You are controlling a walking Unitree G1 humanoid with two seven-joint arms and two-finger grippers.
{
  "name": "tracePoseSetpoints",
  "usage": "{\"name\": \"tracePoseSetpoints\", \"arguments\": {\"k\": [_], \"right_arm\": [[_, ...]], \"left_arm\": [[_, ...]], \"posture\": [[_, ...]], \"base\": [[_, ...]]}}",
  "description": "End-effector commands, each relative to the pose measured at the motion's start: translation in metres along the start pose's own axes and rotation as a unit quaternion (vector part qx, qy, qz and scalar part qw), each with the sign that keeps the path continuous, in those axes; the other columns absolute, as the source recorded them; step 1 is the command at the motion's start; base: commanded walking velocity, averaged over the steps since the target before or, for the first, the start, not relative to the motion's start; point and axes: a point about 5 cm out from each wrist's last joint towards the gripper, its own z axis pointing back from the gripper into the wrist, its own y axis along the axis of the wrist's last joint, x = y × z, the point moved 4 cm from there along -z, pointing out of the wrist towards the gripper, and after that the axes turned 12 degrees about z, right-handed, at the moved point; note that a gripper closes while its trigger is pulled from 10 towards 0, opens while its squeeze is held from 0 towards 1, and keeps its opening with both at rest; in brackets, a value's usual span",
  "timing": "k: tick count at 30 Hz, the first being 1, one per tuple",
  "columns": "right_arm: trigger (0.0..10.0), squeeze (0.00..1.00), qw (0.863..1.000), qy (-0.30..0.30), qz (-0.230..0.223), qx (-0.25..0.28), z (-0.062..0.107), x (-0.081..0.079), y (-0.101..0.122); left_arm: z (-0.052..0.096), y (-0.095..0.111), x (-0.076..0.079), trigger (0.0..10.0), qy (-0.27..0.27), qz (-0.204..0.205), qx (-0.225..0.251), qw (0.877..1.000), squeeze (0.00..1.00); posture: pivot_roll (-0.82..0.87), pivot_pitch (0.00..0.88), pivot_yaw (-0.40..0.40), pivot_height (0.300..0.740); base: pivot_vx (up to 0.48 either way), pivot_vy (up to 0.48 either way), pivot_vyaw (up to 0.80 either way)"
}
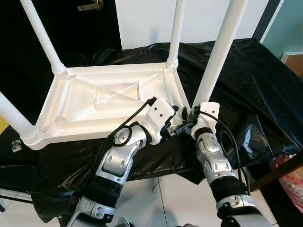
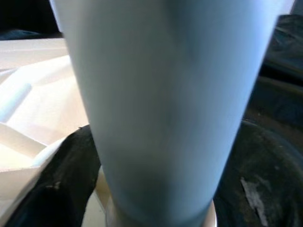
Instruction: Building children table
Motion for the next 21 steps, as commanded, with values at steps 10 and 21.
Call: {"name": "tracePoseSetpoints", "arguments": {"k": [10, 21], "right_arm": [[10.0, 0.00, 0.983, 0.175, 0.042, 0.043, 0.000, 0.019, 0.001], [5.7, 0.00, 0.956, 0.276, 0.083, 0.050, -0.012, 0.013, 0.008]], "left_arm": [[0.000, -0.003, -0.001, 10.0, 0.018, -0.001, -0.004, 1.000, 0.00], [0.000, -0.003, -0.002, 10.0, 0.021, 0.002, -0.005, 1.000, 0.00]], "posture": [[-0.03, 0.066, 0.012, 0.740], [-0.02, 0.073, 0.011, 0.740]], "base": [[0.000, 0.000, 0.00], [0.000, 0.000, 0.00]]}}
